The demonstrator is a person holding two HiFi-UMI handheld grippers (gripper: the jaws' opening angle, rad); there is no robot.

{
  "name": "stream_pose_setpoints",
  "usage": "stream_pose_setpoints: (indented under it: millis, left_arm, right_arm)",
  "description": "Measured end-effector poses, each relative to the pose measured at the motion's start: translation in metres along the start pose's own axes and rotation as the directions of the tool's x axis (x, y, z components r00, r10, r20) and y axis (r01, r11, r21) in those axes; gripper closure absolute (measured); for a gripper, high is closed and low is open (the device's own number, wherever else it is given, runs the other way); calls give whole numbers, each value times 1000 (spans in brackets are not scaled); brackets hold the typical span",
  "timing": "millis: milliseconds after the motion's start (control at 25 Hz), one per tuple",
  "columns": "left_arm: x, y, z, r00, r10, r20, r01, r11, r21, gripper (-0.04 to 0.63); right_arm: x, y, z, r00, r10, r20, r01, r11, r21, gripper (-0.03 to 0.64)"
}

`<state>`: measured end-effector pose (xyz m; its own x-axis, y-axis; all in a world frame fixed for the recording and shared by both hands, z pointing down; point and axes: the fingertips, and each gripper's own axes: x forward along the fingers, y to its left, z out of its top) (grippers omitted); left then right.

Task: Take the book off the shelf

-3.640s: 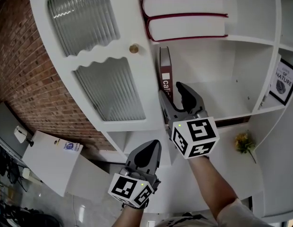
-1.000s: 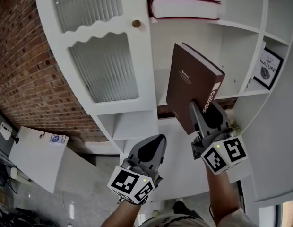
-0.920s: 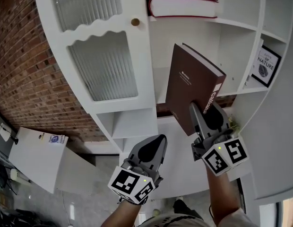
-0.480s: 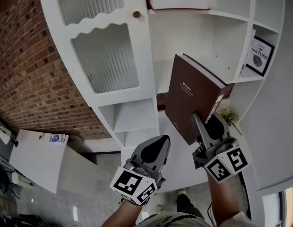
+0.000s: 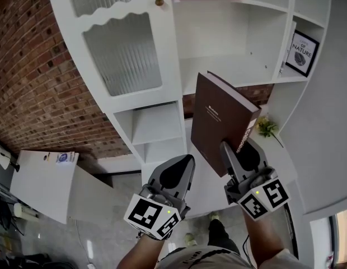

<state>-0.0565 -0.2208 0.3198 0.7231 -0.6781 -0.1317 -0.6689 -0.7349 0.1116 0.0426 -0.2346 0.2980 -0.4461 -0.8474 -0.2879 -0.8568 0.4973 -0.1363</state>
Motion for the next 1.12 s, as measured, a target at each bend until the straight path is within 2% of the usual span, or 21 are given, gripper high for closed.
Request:
stream_pose_setpoints:
  millis: [320, 1120]
  left_arm:
    - [-12, -8, -6, 1000, 5, -11, -5, 1000, -7, 584]
    - [-17, -14, 4, 1000, -1, 12, 1, 1000, 7, 584]
  right_arm:
    - [-18, 9, -8, 1000, -9, -26, 9, 1000, -1, 472]
    - [-23, 19, 0, 1000, -7, -20, 7, 999, -35, 472]
